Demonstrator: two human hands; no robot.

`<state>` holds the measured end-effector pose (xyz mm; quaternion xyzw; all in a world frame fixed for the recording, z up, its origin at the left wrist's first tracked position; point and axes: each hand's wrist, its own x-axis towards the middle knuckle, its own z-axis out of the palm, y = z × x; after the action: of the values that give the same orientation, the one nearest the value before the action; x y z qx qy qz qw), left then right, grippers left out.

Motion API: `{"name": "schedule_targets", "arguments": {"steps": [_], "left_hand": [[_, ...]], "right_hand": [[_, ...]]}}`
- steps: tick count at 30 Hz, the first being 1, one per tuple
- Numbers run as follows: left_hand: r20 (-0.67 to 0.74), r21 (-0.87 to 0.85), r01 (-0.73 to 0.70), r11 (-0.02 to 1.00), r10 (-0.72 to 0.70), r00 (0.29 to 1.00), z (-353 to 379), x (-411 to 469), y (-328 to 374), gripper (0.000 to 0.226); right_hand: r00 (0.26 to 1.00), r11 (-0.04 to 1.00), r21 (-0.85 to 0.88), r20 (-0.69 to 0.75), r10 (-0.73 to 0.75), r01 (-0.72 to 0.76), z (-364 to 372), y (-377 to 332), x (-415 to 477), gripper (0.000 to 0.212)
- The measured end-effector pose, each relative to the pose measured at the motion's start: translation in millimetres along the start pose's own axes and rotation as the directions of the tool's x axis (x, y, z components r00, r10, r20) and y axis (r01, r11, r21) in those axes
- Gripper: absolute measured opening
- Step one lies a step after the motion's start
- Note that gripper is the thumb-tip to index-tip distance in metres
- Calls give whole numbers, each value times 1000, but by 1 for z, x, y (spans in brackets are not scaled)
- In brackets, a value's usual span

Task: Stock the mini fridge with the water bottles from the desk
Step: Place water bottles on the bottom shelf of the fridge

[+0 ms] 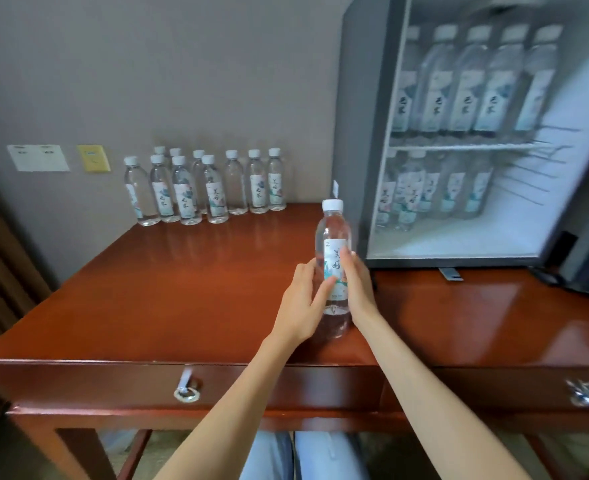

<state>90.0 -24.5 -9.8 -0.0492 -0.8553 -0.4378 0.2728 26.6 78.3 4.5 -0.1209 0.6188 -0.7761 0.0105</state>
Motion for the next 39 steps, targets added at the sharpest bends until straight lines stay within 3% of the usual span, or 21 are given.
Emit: {"name": "schedule_targets", "arguments": {"steps": [3, 7, 14, 23, 29, 35, 39], "left_hand": [[79, 0, -109, 994, 109, 991, 25, 4, 17, 31], [127, -36, -160, 986, 163, 978, 58, 13, 37, 35], [87, 8, -232, 973, 231, 969, 90, 30, 43, 32], [110, 88, -287, 954, 277, 954, 114, 57, 38, 52], [130, 86, -334, 938, 322, 938, 127, 77, 38, 47], [91, 216, -246, 945, 232, 969, 141, 90, 29, 37], [73, 285, -254, 924, 244, 967, 145, 95, 25, 29]], "right_hand": [[996, 997, -38, -64, -68, 66, -38, -4, -2, 38], [978, 993, -43, -175, -117, 111, -70, -10, 0, 58], [935, 994, -26, -339, -104, 102, -92, -13, 9, 51], [872, 978, -156, -450, -193, 136, -108, -13, 28, 74], [816, 941, -282, -489, -309, 188, -123, -10, 49, 56], [768, 959, -236, -581, -268, 156, -133, -3, 72, 55], [727, 965, -232, -641, -247, 124, -136, -3, 80, 54]]}}
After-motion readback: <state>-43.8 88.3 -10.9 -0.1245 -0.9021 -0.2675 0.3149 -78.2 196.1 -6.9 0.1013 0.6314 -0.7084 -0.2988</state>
